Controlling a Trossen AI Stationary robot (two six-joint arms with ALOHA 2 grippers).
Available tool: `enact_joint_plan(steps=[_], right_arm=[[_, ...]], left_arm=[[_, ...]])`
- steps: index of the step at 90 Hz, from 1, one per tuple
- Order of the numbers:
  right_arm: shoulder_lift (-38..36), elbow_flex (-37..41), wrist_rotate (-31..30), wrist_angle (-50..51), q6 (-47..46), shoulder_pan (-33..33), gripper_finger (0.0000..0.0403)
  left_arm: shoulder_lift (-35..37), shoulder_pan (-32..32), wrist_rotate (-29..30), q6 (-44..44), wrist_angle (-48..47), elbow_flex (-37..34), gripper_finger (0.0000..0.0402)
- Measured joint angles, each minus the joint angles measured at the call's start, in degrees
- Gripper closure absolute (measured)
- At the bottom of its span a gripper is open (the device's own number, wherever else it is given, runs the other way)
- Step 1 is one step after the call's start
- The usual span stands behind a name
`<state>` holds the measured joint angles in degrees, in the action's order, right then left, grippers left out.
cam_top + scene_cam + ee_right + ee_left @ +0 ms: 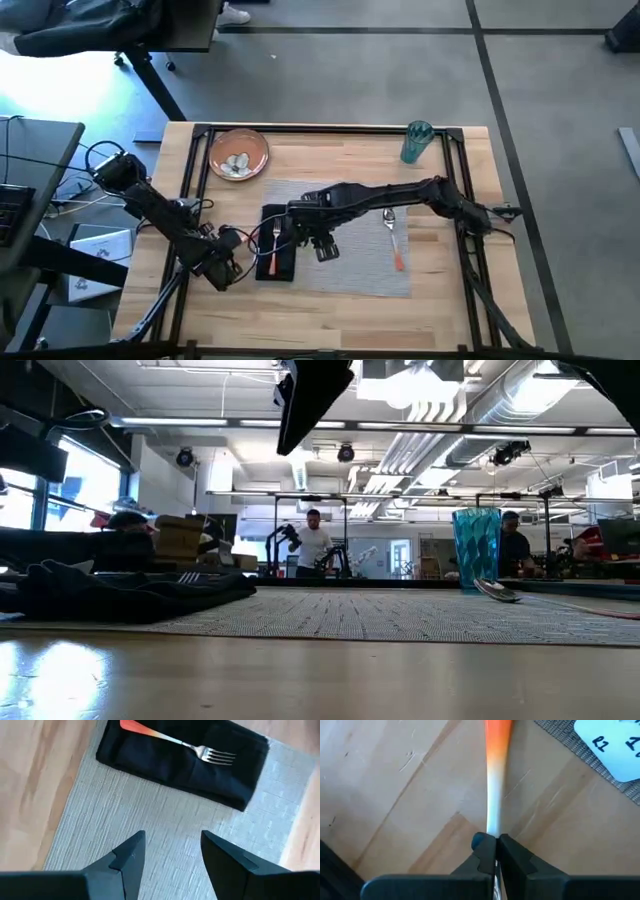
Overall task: Set table place
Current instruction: Put the orange table knife on the gray table mat beside the orange spoon
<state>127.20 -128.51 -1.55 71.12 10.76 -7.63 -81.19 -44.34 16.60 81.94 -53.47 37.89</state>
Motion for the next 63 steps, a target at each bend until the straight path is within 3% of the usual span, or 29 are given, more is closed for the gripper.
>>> enact_joint_plan(steps=[26,63], right_arm=[[-3.46,-0.01,-4.46,1.39,0.87,0.93,0.0231],[-7.83,-0.04,-7.58,6.40,-1.27,1.22,0.0231]], left_arm=[[0.04,0.91,1.73,-0.05,-0.69,1.87,0.0401],[0.61,5.42,7.37,1.43,-15.40,11.04,0.0401]])
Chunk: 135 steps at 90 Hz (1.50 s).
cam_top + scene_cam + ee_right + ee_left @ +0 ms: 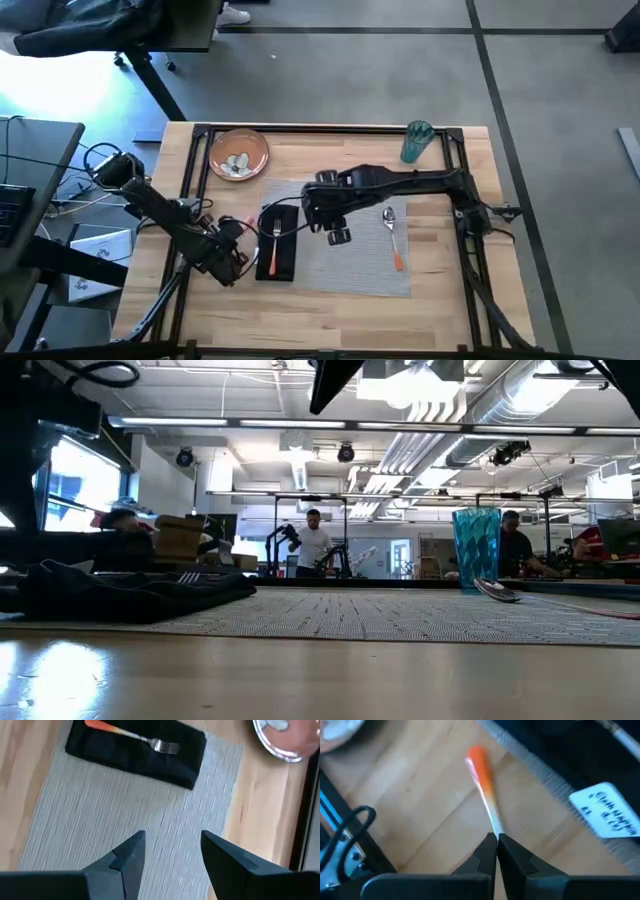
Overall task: Set table place
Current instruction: Put the orange table knife on the gray table mat beside the orange spoon
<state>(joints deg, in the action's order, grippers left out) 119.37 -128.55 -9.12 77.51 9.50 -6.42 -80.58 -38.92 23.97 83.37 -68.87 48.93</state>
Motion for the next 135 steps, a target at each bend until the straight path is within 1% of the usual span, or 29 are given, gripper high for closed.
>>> enact_joint_plan(steps=[11,24,33,42,61,73,81,97,107,126,135], right_arm=[[-0.30,0.00,0.88,0.91,-1.60,0.00,0.0231],[-0.30,0.00,1.79,0.54,-1.75,-0.57,0.0231],[-0.30,0.00,1.90,0.22,-1.82,-0.59,0.0231],[-0.30,0.00,1.84,-0.27,-2.10,-0.30,0.0231],[-0.26,0.00,1.65,-0.61,-2.15,0.75,0.0231],[-0.15,0.02,1.86,-1.72,-2.16,2.12,0.0231],[0.48,0.02,4.95,-3.74,-2.08,3.73,0.0231],[3.66,0.02,9.55,-4.36,-6.78,7.74,0.0231],[6.71,0.07,10.15,-3.93,-6.47,9.35,0.0231],[8.70,0.09,13.69,-9.93,-5.30,9.41,0.0231],[8.72,0.09,13.92,-10.47,-4.99,8.69,0.0231]], left_arm=[[0.02,1.09,1.24,-1.03,-0.23,1.49,0.0401],[0.02,1.71,1.26,0.30,-0.23,1.52,0.0401],[0.18,2.33,-0.10,0.53,-0.21,1.52,0.0393],[0.22,2.71,-1.55,1.83,-0.06,1.52,0.0369],[0.22,2.42,-0.15,3.27,2.88,1.52,0.0295],[0.22,1.12,2.89,6.22,2.83,1.52,0.0260],[0.22,0.35,4.79,7.89,2.85,1.52,0.0247],[0.20,-0.74,5.66,10.95,2.54,1.52,0.0239],[0.20,-0.94,6.16,11.99,2.52,1.52,0.0238],[0.20,-0.96,6.42,12.00,2.28,1.52,0.0238],[0.20,-1.16,6.44,12.03,2.26,1.52,0.0238]])
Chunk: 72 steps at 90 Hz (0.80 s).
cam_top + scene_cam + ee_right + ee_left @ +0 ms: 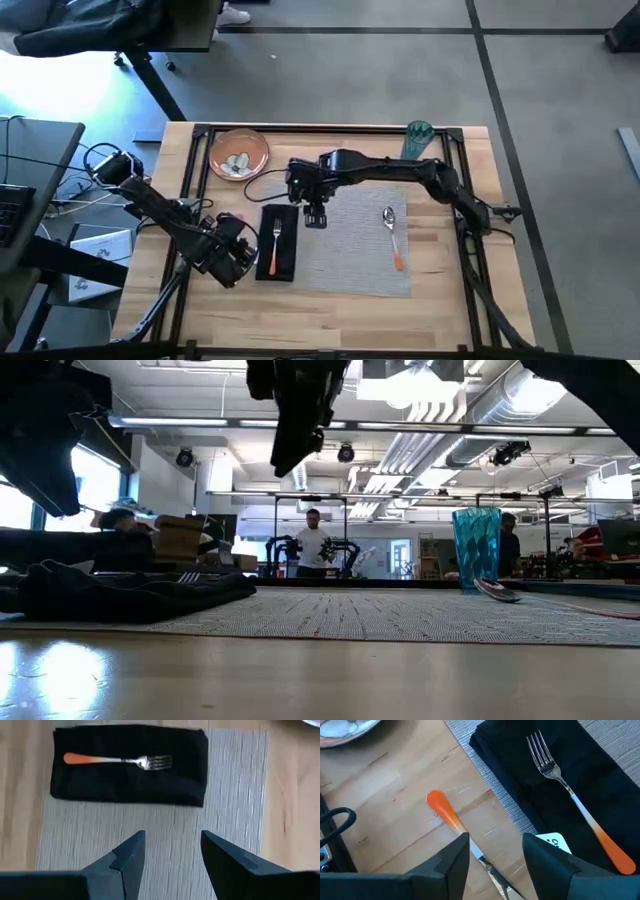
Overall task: Set table place
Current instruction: Put the orange table knife on the gray table mat beside the orange spoon
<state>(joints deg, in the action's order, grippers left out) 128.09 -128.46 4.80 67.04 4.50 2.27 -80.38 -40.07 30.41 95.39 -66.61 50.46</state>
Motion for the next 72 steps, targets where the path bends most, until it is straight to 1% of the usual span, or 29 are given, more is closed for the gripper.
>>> enact_joint_plan(steps=[12,18,24,37,48,55,62,72], right_arm=[[-0.01,0.51,0.10,2.59,-0.44,-2.08,0.0231],[-1.03,4.14,0.39,2.08,-0.21,-3.55,0.0231],[-3.07,10.51,0.39,0.06,-0.79,-4.82,0.0231],[-11.91,27.88,0.00,-12.43,-3.87,-6.20,0.0231],[-19.65,40.37,-0.90,-23.62,-7.66,-6.87,0.0231],[-24.19,46.91,-1.30,-30.26,-10.71,-6.99,0.0231],[-27.95,52.79,-1.57,-36.80,-13.74,-6.94,0.0231],[-30.55,60.32,-1.81,-45.93,-16.24,-7.57,0.0231]], left_arm=[[0.00,-0.55,0.37,-0.09,-0.04,0.00,0.0238],[0.00,-0.98,0.42,-0.11,-0.04,0.00,0.0238],[-0.02,-1.31,0.46,-0.11,-0.04,0.00,0.0238],[-0.02,-2.05,0.54,-0.06,0.00,0.00,0.0238],[-0.02,-1.93,0.31,0.09,-0.04,0.00,0.0238],[-0.07,-1.48,-0.14,1.37,-0.02,0.00,0.0238],[-0.07,-0.75,-2.37,2.05,-0.01,0.00,0.0238],[-0.46,0.33,-5.44,2.27,0.05,0.00,0.0238]])
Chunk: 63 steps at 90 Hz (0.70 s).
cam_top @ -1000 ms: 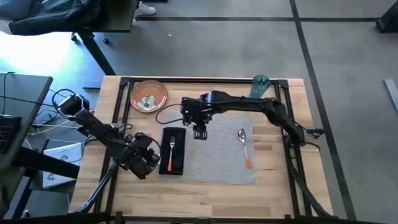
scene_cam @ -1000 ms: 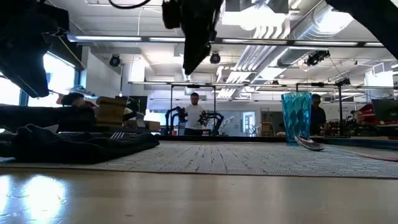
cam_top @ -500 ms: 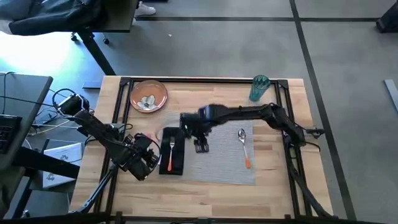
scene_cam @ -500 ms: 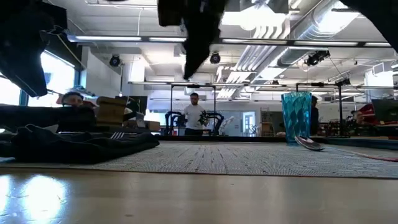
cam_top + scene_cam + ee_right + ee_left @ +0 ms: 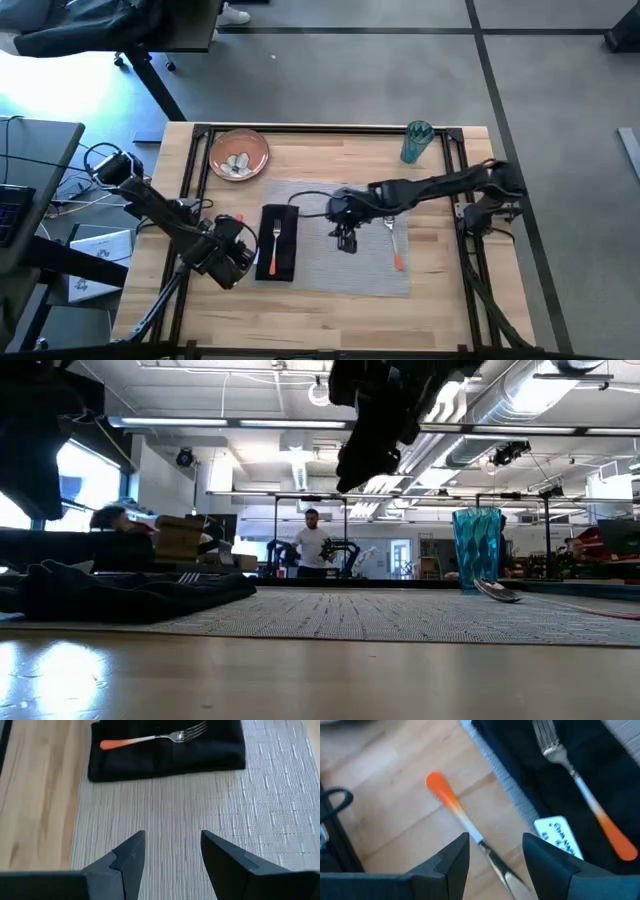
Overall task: Set table place
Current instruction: Put the orange table knife on the gray table mat beside the orange spoon
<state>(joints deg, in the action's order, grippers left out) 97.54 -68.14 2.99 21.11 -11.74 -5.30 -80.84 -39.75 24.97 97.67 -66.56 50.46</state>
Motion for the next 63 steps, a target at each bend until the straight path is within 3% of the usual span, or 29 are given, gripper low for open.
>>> enact_joint_plan(steps=[30,45,63], right_arm=[[-0.07,12.11,-0.73,-24.16,-3.76,-2.86,0.0231],[-0.08,12.88,-1.52,-25.29,-3.16,-3.48,0.0231],[-0.11,12.86,-1.54,-25.57,-1.05,-3.76,0.0231]], left_arm=[[-0.40,4.16,-9.91,2.08,6.76,-5.64,0.0252],[-0.41,6.70,-8.62,2.76,8.76,-8.49,0.0256],[-0.39,9.68,-9.47,0.76,20.11,-13.45,0.0257]])
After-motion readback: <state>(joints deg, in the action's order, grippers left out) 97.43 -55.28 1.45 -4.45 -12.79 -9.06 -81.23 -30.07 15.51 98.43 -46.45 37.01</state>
